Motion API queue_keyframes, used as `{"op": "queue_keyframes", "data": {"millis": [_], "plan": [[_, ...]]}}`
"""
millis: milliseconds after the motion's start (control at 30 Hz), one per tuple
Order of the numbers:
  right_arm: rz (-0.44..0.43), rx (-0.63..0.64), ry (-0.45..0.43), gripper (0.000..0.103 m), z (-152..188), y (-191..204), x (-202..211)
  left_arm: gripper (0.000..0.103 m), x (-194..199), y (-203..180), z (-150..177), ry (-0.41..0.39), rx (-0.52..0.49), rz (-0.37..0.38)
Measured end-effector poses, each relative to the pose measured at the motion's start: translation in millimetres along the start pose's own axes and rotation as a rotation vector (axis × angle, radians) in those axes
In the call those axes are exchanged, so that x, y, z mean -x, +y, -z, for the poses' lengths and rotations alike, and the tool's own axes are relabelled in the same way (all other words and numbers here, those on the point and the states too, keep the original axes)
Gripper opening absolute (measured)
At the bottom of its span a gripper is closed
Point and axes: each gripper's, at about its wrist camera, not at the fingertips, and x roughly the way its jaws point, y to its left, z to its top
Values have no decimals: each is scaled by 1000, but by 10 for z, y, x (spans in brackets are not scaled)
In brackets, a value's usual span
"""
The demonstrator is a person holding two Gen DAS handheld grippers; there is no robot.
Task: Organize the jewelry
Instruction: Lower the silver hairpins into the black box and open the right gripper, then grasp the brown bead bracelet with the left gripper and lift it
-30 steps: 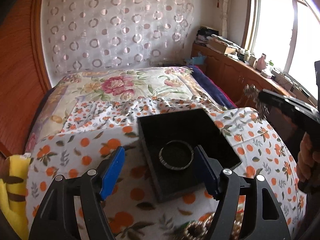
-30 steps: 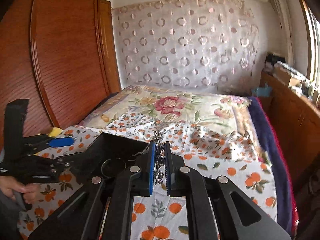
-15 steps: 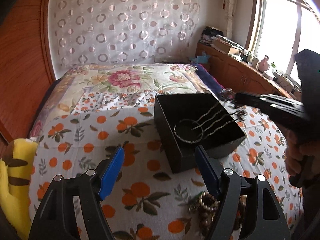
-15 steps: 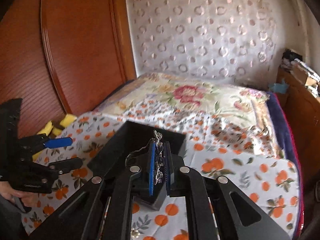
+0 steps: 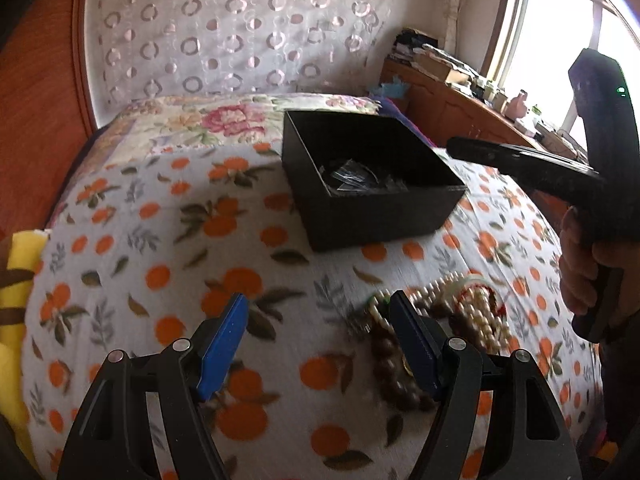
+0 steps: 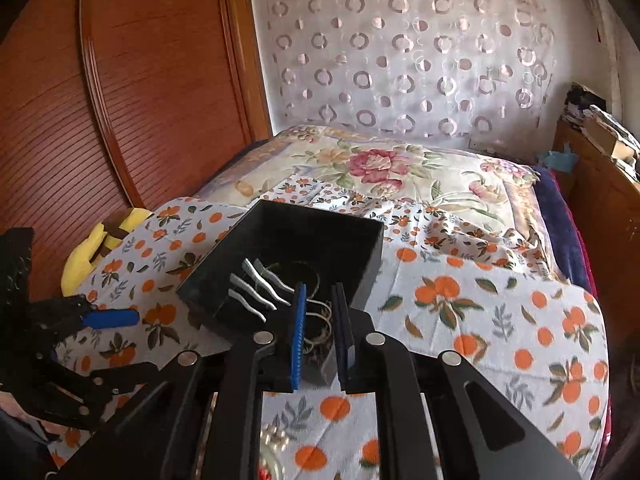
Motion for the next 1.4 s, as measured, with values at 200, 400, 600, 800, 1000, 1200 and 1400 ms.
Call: {"op": "queue_keyframes", "data": {"millis": [200, 400, 600, 800, 1000, 1200, 1400], "plan": [[10, -11, 7, 15, 311, 77, 241, 70, 84, -107, 166, 9, -6, 18], [21, -33, 29, 15, 617, 130, 374, 53, 106, -246, 308, 19, -20, 62], [23, -51, 26, 15, 893, 199, 525, 42, 45, -303, 358, 27, -29, 35], [27, -47, 12, 15, 1016, 286, 684, 25, 40, -334, 354, 20, -33, 10], [54, -34, -2, 15, 1122, 339, 899, 13, 72, -220, 361, 12, 19, 43], [64, -35, -11, 15, 1240, 375, 1051, 12, 312, -349, 344, -38, 2, 31], [62, -25, -15, 15, 1362, 443, 1187, 12, 655, -553, 261, -105, -40, 33]]}}
